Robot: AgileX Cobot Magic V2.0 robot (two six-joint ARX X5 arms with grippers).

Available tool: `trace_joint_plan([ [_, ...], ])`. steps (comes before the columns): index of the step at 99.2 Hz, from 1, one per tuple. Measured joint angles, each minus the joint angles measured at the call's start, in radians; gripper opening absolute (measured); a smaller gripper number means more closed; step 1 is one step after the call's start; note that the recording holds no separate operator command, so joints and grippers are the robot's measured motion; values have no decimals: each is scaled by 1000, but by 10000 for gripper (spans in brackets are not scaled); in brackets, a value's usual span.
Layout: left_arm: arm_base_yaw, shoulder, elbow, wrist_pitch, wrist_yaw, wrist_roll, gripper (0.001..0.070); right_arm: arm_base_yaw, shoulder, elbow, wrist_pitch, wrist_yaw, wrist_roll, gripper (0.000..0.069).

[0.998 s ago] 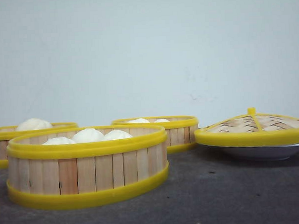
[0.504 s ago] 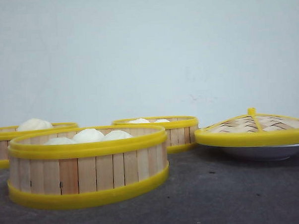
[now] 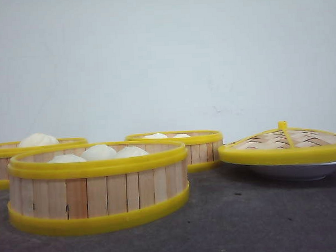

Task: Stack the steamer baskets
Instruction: 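Reach the right gripper to a bun-filled steamer basket and grip its rim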

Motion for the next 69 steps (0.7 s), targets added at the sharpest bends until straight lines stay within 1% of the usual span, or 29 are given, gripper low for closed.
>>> trace_joint_plan([
  [3,0,0,0,-2,0,0,54,0,2,0,0,0,0,58],
  [6,0,1,0,-3,0,0,89,0,3,0,0,0,0,114],
  [8,0,2,0,-5,0,0,136,0,4,0,0,0,0,163],
  [20,0,5,0,-6,0,1,410,0,4,0,-1,0,0,514],
  [23,0,5,0,-6,0,1,458,0,4,0,-2,0,0,574],
  [27,0,5,0,-6,0,2,499,0,5,0,-1,0,0,624],
  [31,0,5,0,-6,0,2,522,0,6,0,-1,0,0,651],
  [36,0,5,0,-6,0,2,536,0,10,0,9,-2,0,667],
  [42,0,5,0,-6,0,2,543,3,21,0,45,-12,1,676],
  [50,0,5,0,-6,0,2,545,16,57,1,109,-54,9,678],
  [58,0,5,0,-6,0,2,547,42,130,18,158,-104,29,678],
  [69,0,5,0,-6,0,2,547,84,274,91,186,-109,40,678],
])
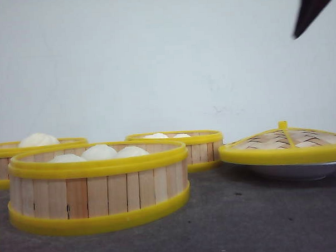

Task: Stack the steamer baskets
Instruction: 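Reach the right gripper to a bun-filled steamer basket and grip its rim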

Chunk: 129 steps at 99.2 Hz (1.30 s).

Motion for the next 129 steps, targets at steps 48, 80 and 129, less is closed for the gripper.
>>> trace_joint_plan([
  [48,0,0,0,-8,0,0,547,107,711,542,-5,19,-1,678],
  [80,0,0,0,-8,0,0,547,145,1012,851,-43,123,-13,676],
  [129,0,0,0,-10,0,0,547,144,1166,915,-24,161,-12,230],
])
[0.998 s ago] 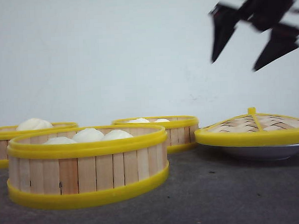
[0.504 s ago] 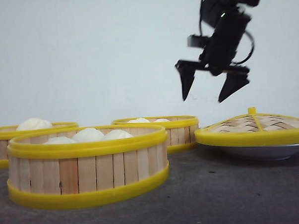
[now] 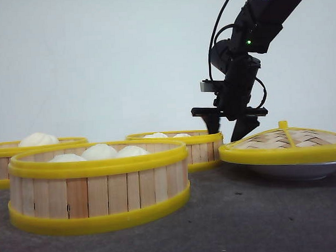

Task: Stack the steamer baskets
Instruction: 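Reach the right gripper to a bun-filled steamer basket and grip its rim, then lift the basket with the right gripper and carry it over the front basket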

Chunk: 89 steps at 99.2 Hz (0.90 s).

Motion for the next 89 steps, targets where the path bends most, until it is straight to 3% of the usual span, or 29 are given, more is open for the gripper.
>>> trace_joint_plan([
  [11,0,0,0,0,0,0,547,1,0,5,21,3,3,76],
  [20,0,0,0,0,0,0,547,2,0,5,29,3,18,31],
  [50,0,0,0,0,0,0,547,3,14,50,17,3,26,25],
  [89,0,0,0,-1,0,0,547,1,-6,280,-258,8,64,25],
])
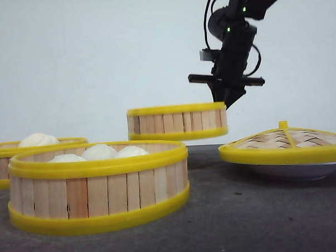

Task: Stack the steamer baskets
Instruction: 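Lift the basket with the right gripper and carry it over the front basket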

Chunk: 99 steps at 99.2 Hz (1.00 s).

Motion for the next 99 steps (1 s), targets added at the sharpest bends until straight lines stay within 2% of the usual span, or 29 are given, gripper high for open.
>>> trace_joint_plan([
  [55,0,0,0,0,0,0,547,28,-295,5,-386,5,-8,25],
  [65,0,0,0,0,0,0,547,51,-320,4,-446,37,-9,25],
  [76,0,0,0,0,0,0,547,96,-372,-19,-504,118,-9,25],
  [88,0,0,0,0,0,0,547,142,-476,-120,-491,127,-11,25],
  [99,0,0,0,0,0,0,547,177,-603,-288,-384,118,-11,25],
])
